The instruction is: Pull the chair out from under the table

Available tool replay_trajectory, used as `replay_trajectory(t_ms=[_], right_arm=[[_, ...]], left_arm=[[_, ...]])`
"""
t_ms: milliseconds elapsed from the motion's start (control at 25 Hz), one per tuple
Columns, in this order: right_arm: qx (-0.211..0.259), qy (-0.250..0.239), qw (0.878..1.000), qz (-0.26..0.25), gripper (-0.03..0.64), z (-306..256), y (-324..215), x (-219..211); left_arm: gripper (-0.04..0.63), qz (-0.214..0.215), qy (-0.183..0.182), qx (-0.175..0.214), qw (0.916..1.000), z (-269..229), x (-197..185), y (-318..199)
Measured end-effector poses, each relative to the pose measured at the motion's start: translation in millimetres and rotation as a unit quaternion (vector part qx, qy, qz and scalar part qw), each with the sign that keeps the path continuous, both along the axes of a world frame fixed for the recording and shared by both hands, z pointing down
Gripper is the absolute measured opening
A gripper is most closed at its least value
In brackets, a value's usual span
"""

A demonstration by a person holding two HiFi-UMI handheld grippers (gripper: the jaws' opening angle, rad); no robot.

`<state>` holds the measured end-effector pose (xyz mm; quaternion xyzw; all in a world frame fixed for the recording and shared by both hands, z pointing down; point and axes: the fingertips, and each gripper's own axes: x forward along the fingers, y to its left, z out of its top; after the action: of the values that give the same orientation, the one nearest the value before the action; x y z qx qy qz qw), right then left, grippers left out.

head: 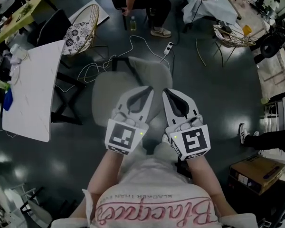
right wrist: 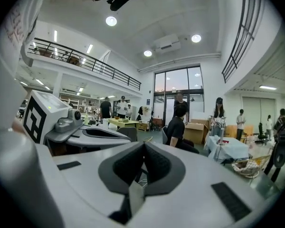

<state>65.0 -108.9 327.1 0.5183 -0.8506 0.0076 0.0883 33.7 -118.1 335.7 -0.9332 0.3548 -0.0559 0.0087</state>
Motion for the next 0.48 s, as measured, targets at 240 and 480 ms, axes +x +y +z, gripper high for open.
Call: replay_trajectory(t_ms=[240,480], right_arm=[[0.028,0.006,0.999,-0.028,0.005,-14.0,11.0,10.0],[0.039,-0.004,0.998,-0.057,0.005,-18.8,11.3,15.6]], left_arm=[[0.005,-0.034,0.011,0.021,0.9991,-14.9,11.4,11.9],[0.005,-0.060,0.016,0.035,0.9974,-28.8,21.0,18.9]])
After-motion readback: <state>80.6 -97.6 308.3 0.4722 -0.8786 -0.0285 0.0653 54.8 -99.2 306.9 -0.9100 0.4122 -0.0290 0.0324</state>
